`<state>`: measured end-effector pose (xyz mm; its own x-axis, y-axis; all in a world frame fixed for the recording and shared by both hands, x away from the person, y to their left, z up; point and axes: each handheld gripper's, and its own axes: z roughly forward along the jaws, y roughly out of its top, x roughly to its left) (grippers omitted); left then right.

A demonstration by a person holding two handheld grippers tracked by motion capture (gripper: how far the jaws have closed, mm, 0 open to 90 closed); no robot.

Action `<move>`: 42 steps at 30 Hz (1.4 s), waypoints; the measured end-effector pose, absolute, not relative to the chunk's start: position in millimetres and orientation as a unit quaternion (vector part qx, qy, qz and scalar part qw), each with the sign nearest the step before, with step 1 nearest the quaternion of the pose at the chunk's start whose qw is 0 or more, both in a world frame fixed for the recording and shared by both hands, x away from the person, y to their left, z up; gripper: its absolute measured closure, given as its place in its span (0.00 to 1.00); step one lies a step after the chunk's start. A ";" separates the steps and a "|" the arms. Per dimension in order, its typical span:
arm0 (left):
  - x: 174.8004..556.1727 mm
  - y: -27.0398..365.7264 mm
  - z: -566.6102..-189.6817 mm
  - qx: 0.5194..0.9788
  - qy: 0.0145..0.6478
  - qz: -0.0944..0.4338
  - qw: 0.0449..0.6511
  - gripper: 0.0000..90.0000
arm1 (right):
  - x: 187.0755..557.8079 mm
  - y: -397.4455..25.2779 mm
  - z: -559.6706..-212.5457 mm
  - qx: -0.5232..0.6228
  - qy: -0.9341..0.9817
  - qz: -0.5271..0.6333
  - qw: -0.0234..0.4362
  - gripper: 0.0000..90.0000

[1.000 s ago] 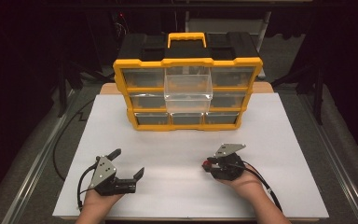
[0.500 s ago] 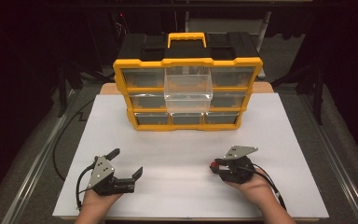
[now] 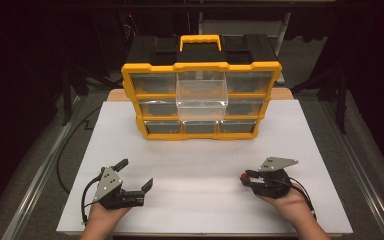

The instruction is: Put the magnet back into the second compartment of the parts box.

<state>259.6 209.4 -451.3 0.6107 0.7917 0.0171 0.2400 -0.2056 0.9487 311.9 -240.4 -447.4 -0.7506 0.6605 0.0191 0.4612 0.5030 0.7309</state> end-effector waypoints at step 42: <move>264.1 215.1 -454.2 0.734 0.349 0.263 0.521 0.01 | 326.8 -243.7 -427.4 0.325 0.917 0.224 0.067 0.72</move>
